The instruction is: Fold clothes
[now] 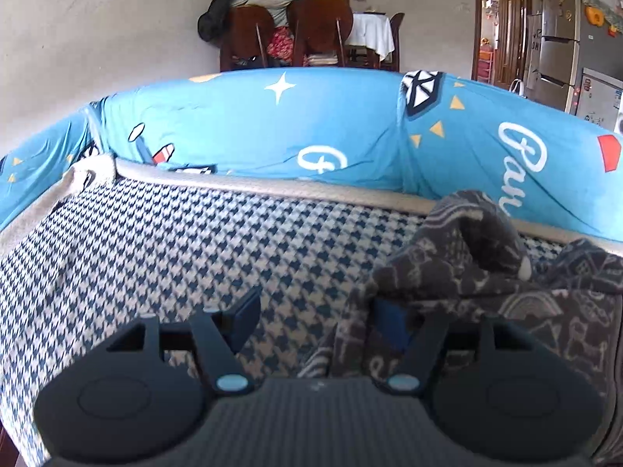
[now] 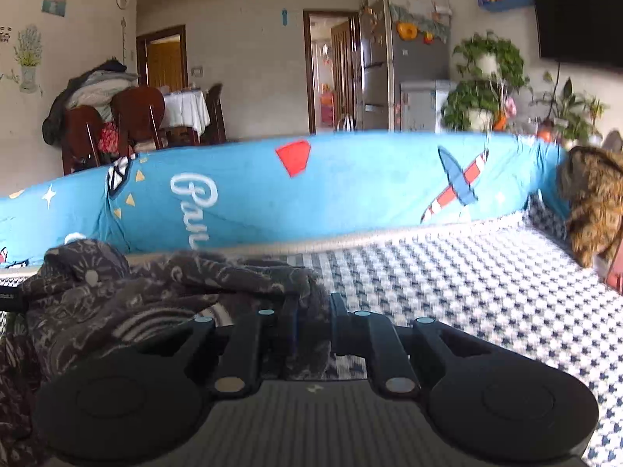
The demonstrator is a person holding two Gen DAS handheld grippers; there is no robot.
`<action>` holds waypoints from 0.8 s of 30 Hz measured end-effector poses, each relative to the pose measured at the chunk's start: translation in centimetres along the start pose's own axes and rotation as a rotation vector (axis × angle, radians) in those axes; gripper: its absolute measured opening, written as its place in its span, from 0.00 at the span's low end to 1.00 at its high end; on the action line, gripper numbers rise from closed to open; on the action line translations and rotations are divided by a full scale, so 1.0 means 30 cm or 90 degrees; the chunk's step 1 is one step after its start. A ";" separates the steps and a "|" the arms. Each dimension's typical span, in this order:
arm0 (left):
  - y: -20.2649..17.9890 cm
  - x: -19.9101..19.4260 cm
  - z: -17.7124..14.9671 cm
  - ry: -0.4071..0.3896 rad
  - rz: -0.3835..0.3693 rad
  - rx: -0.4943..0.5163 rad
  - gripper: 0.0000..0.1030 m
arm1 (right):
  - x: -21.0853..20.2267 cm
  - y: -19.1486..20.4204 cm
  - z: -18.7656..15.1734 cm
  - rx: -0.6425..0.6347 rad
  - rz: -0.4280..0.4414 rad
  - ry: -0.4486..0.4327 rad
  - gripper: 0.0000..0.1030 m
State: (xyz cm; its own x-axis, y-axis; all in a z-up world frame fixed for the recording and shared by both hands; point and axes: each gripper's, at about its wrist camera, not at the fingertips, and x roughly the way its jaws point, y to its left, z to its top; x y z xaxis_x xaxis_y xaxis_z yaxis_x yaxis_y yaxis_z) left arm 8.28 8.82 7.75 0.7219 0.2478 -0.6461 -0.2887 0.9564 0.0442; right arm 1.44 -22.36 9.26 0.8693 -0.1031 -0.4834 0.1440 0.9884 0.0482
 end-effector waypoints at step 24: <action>0.083 -0.104 -0.325 0.089 -0.030 0.024 0.72 | -0.135 -0.063 -0.257 0.052 0.000 0.122 0.13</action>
State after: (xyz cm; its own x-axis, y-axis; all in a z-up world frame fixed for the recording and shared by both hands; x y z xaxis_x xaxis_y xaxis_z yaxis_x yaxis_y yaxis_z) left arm -0.83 8.91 2.44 0.6386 0.1809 -0.7480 -0.2306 0.9723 0.0384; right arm -5.99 -22.95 4.39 0.7649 -0.0719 -0.6402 0.1885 0.9752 0.1158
